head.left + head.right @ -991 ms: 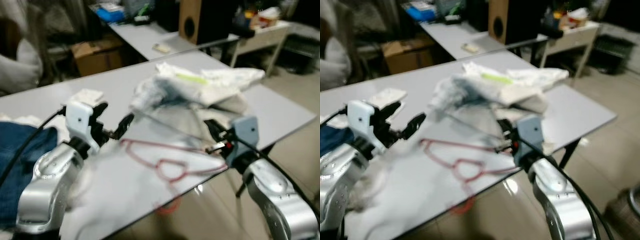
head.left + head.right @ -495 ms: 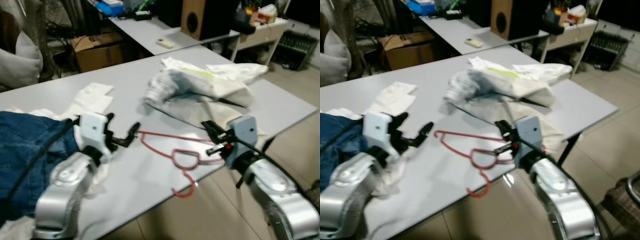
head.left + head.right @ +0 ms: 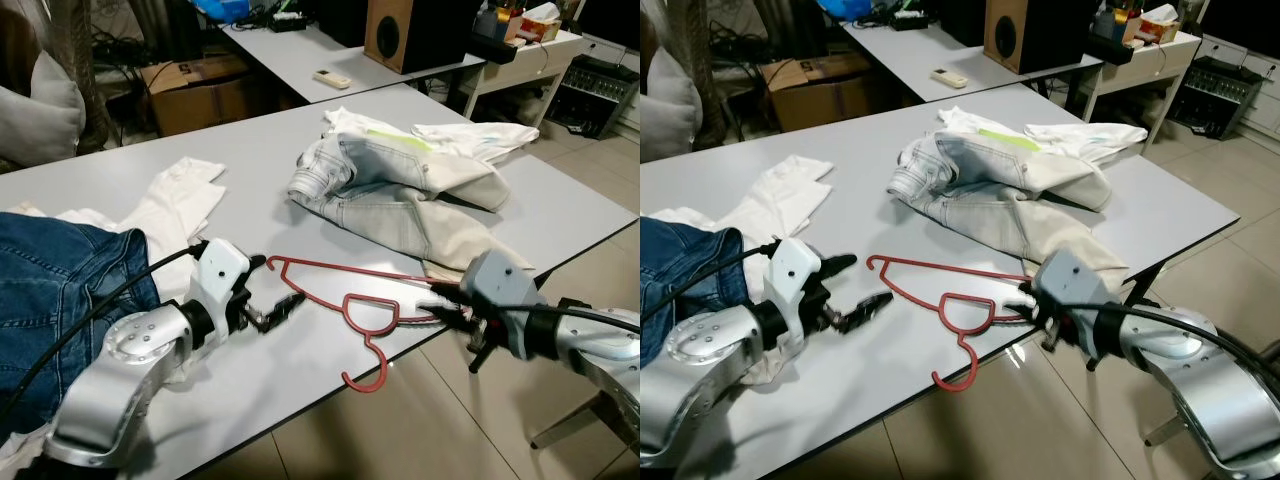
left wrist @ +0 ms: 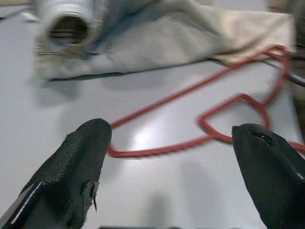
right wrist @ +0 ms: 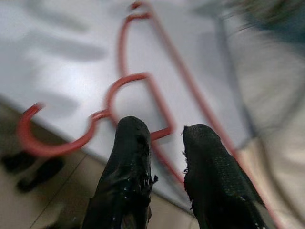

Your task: Hang hanger

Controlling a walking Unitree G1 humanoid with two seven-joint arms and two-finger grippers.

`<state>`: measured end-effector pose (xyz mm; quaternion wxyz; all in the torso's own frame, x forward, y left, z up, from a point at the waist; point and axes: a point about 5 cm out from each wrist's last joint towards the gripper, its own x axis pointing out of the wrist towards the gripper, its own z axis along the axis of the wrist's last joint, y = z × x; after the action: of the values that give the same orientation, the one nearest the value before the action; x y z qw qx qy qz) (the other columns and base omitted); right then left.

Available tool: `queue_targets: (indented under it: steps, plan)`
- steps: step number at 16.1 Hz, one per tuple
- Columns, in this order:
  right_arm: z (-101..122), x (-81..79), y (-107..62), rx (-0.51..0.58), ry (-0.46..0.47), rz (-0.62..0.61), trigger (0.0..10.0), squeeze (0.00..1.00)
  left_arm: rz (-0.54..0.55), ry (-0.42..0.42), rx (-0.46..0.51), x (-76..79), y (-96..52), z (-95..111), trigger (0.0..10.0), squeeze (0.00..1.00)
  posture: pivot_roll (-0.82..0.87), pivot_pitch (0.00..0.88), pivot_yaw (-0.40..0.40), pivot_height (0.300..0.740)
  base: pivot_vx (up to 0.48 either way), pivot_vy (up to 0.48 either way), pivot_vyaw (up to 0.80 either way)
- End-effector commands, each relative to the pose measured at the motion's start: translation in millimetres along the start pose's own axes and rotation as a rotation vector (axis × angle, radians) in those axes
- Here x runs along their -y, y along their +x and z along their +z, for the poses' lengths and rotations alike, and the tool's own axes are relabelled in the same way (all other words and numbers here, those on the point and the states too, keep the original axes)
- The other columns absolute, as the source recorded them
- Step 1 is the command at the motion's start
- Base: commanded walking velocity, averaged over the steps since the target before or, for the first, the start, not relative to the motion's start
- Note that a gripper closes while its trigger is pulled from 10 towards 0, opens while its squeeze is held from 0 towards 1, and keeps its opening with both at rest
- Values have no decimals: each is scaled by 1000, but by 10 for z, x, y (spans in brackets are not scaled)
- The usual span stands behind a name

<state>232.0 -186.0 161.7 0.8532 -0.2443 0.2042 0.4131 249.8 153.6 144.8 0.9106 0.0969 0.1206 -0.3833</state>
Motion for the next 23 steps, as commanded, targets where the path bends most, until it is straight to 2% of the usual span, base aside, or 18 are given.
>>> queue_targets:
  steps: [1,4,6,8,9,10,11,16,23]
  plan:
    - [-20,-44,21,-44,-11,61,10000,1000,-93,31,-15,55,-29,55,10000,0,-170,0,0,740,0,0,0]
    - [-124,-95,45,-123,-14,119,10000,1000,-207,42,-63,121,-118,30,10000,0,-162,0,-4,740,0,0,0]
    - [-184,-76,84,-161,-30,97,10000,1000,-242,56,-69,149,-126,33,10000,0,-163,0,5,740,0,0,0]
    - [-290,28,143,-234,-72,26,10000,1000,-275,67,-71,182,-104,60,10000,0,-158,0,5,740,0,0,0]
    - [-305,36,148,-241,-67,29,10000,1000,-279,67,-71,184,-100,64,10000,0,-158,0,3,740,0,0,0]
    - [-341,41,146,-265,-66,38,10000,816,-283,70,-73,186,-107,64,10000,0,-156,0,2,740,0,0,0]
    - [-378,57,145,-284,-67,39,10000,0,-284,73,-75,182,-114,63,10000,0,-154,0,1,740,0,0,0]
    - [-468,164,220,-274,-36,-11,10000,0,-290,83,-78,176,-119,63,10000,0,-149,0,3,740,0,0,0]
    - [-364,263,147,-242,-127,12,10000,0,-315,85,-69,186,-96,79,10000,0,-156,0,13,740,0,0,0]
